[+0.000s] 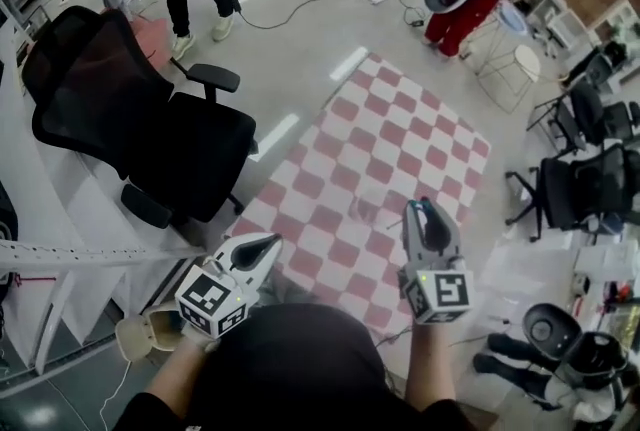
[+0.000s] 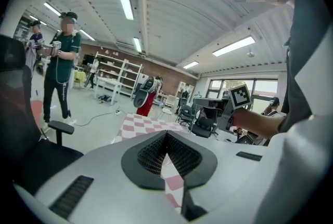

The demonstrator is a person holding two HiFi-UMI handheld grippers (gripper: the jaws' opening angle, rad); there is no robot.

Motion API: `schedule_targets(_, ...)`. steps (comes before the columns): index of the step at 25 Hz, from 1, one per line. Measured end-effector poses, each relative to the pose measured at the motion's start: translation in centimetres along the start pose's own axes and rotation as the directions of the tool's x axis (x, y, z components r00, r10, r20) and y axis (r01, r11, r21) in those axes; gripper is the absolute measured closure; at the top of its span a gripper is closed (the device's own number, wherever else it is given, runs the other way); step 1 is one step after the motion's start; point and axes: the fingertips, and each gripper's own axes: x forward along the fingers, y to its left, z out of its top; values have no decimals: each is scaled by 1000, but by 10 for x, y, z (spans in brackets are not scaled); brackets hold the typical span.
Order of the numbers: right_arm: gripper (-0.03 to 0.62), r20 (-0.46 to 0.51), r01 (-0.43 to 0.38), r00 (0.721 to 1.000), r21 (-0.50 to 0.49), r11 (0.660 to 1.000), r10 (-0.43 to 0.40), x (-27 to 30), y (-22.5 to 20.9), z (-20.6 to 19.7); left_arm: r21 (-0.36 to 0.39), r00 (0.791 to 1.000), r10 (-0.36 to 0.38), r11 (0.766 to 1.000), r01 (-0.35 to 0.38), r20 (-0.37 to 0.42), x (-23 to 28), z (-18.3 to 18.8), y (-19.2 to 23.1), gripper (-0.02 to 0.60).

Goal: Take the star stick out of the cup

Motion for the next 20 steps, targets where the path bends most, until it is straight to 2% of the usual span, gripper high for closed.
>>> schedule_targets(5,485,-11,64,998,25,998,-64,-30,-9,-10,33,996,-90,995,91,-13,25,8,-14,541)
schedule_targets(12,485,-23,149,989,96,984,-147,-71,-23,-30,67,980,-195,978,197,-45,54,12,-34,541)
schedule_targets(20,487,-48,223,975,162,961,-218,-103,-28,-48,80,961,-268,959,273,-65,72,12,-52,541)
